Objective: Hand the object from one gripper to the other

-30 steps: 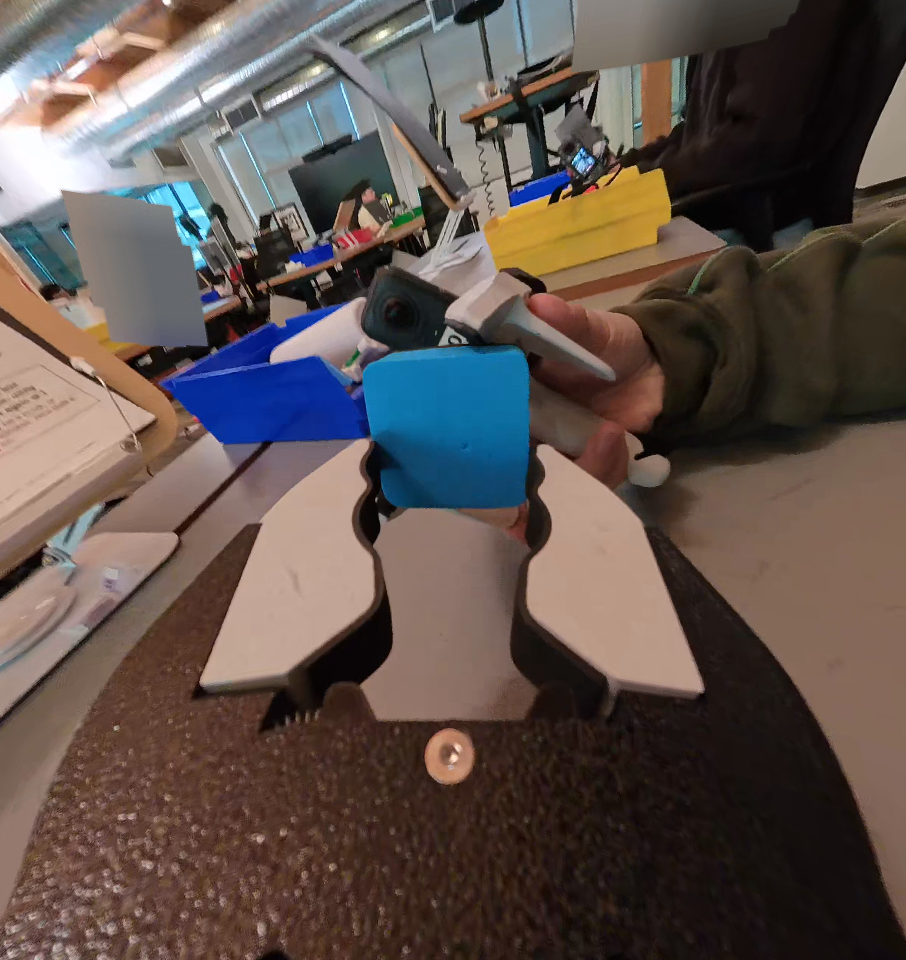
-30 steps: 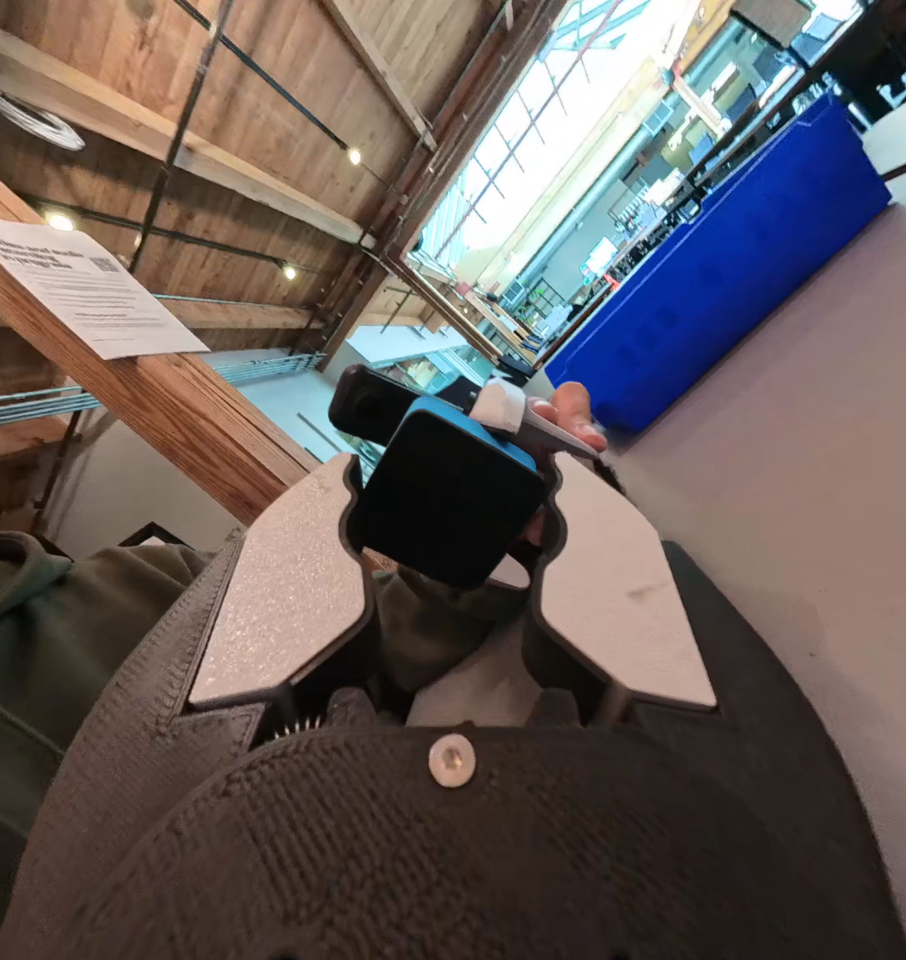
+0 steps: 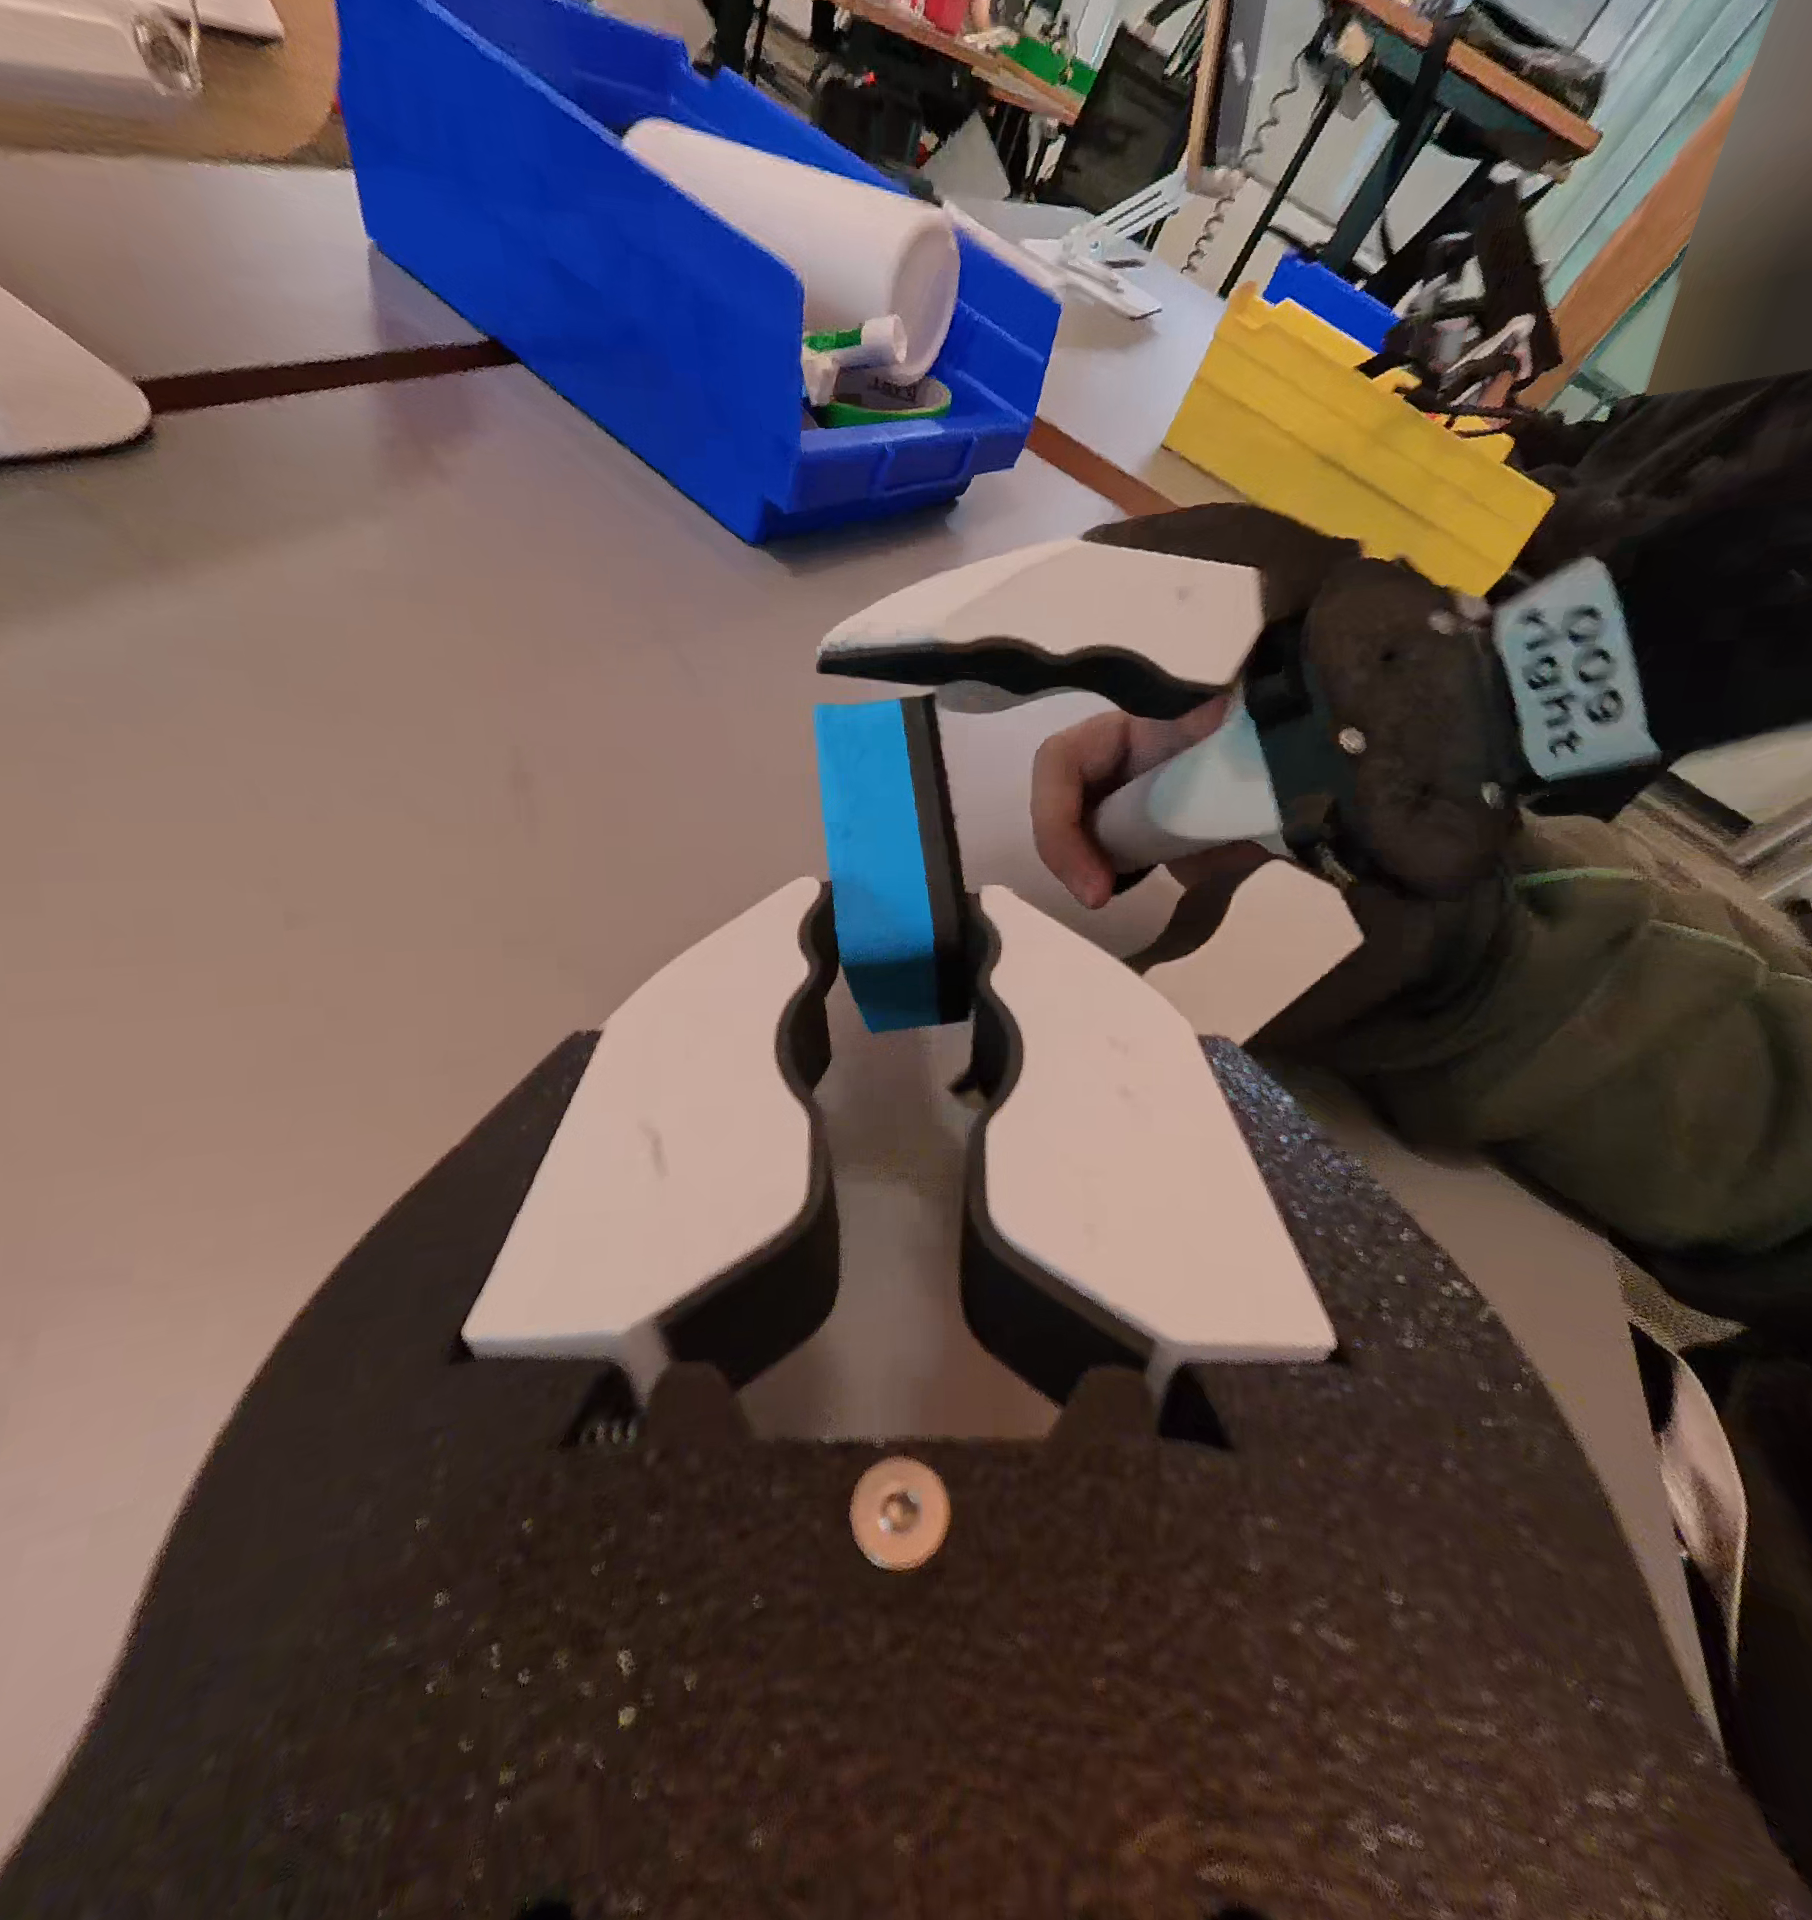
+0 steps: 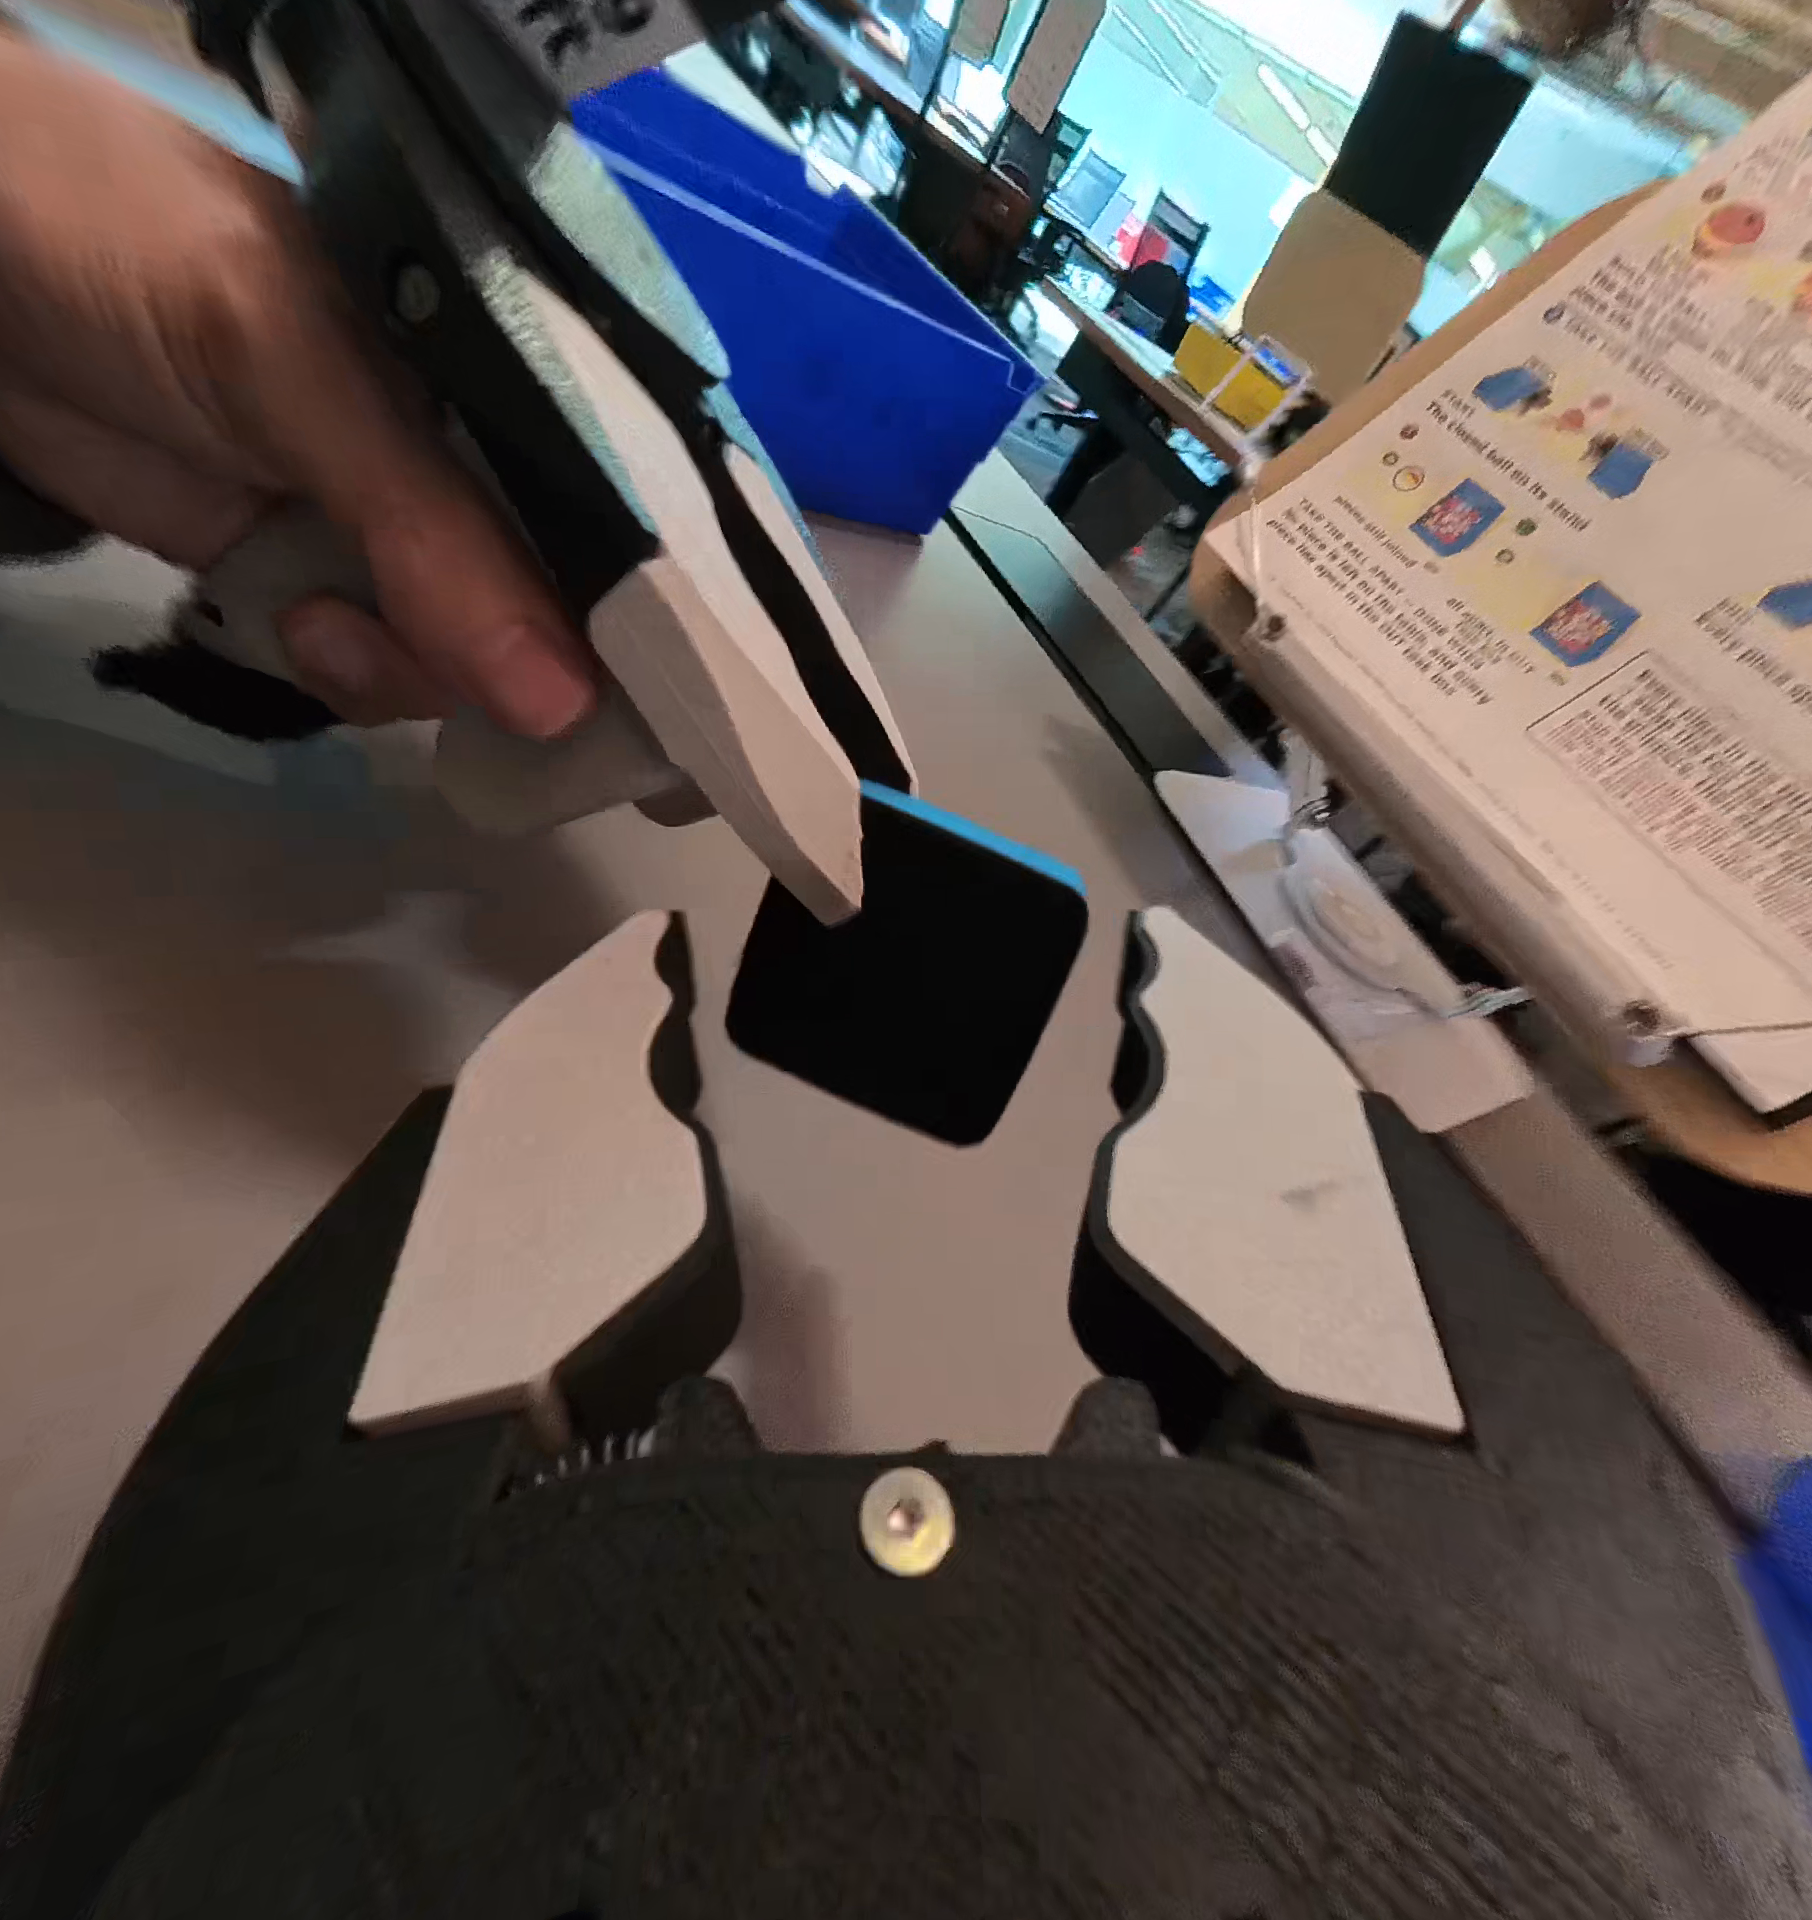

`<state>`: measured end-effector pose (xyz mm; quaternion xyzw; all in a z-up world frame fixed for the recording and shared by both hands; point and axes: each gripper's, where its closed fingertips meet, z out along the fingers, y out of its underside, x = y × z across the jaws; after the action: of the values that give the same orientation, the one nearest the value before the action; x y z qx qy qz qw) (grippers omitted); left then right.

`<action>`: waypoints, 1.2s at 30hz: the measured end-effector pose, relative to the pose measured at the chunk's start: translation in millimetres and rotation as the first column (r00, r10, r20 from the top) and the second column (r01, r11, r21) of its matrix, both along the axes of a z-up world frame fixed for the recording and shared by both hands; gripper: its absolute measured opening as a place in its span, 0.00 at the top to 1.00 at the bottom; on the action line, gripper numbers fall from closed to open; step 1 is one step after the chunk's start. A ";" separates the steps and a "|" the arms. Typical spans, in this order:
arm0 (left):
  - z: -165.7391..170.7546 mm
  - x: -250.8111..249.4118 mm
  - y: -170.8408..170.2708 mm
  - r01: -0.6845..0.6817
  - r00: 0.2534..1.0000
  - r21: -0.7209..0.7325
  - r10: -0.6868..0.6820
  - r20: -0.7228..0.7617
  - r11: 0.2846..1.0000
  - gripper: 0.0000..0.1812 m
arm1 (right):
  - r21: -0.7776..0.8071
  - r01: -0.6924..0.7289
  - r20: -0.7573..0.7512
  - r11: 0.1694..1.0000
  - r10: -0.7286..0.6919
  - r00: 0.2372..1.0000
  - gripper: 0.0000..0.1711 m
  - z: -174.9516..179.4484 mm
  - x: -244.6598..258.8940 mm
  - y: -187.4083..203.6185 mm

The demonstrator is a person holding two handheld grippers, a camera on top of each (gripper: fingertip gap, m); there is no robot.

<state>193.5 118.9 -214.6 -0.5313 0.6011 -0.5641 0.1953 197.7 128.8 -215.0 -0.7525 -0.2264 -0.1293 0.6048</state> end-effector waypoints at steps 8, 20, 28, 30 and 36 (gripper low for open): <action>48.3 -34.0 -3.6 0.258 0.932 -0.081 -0.226 0.282 0.963 0.88 | 0.192 -0.402 -0.839 0.895 0.362 0.406 0.66 45.4 -35.9 -23.9; 40.7 -20.8 8.4 0.116 0.962 -0.046 -0.101 0.253 0.992 0.78 | 0.170 -0.317 -0.781 0.933 0.324 0.535 0.87 39.3 -21.9 -16.4; 17.7 4.4 -0.4 -0.072 0.997 -0.270 0.058 -0.058 0.960 0.53 | 0.197 0.049 -0.311 0.979 0.015 0.950 0.87 27.4 10.9 -2.4; 16.5 8.5 -3.8 -0.109 0.993 -0.284 0.094 -0.065 0.952 0.54 | 0.201 0.072 -0.203 0.977 -0.030 0.979 0.87 25.3 7.3 0.2; 24.0 11.1 10.5 -0.175 0.983 -0.367 0.182 -0.016 0.914 0.67 | 0.197 0.057 -0.074 0.979 -0.043 0.996 0.87 20.5 -6.8 6.0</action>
<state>204.6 129.5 -190.6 -0.6056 0.4324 -0.6513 0.1488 191.0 134.8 -194.4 -0.6977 -0.1723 -0.1402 0.6810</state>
